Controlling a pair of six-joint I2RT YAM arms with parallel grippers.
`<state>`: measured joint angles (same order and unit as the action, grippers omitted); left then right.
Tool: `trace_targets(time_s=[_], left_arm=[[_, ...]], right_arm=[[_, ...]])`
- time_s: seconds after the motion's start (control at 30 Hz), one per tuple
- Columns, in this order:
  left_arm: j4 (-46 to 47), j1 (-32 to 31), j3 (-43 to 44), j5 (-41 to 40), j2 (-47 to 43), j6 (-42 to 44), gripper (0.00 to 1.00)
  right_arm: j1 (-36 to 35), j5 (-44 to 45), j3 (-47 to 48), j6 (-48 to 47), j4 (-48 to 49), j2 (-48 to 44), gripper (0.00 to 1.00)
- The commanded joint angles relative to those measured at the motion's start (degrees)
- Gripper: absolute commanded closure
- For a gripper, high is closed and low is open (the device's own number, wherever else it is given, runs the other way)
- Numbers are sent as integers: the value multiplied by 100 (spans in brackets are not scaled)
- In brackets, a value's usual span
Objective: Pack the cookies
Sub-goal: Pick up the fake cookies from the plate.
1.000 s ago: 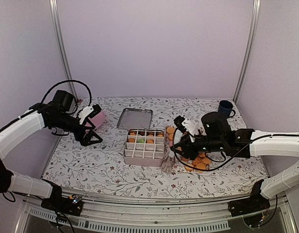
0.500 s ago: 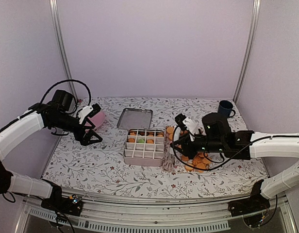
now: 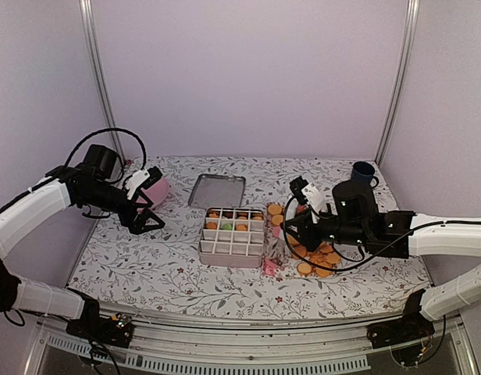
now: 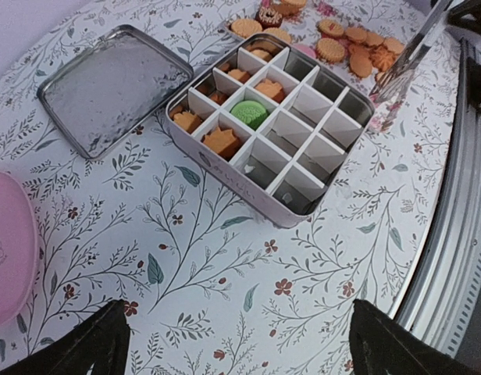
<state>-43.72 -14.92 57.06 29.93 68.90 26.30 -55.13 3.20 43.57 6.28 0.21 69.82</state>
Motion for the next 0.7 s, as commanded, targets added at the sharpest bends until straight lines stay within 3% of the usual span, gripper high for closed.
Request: trace_targets(time_s=[0.0,0.37,0.43,0.57,0.67], left_arm=[[5,54,33,12,-114,-19,2],[9,56,82,21,-105,-24,3],[0,53,71,30,-105,-28,3],[-4,52,51,-15,-97,-29,3],[-1,55,35,-52,-95,-28,3]], right_arm=[[-29,158,-80,-5,161,-52,100],[-29,-135,-105,66,369,94,88],[-28,-64,-97,54,343,110,89],[-30,206,-154,39,364,35,100],[-32,361,-230,73,466,-84,100]])
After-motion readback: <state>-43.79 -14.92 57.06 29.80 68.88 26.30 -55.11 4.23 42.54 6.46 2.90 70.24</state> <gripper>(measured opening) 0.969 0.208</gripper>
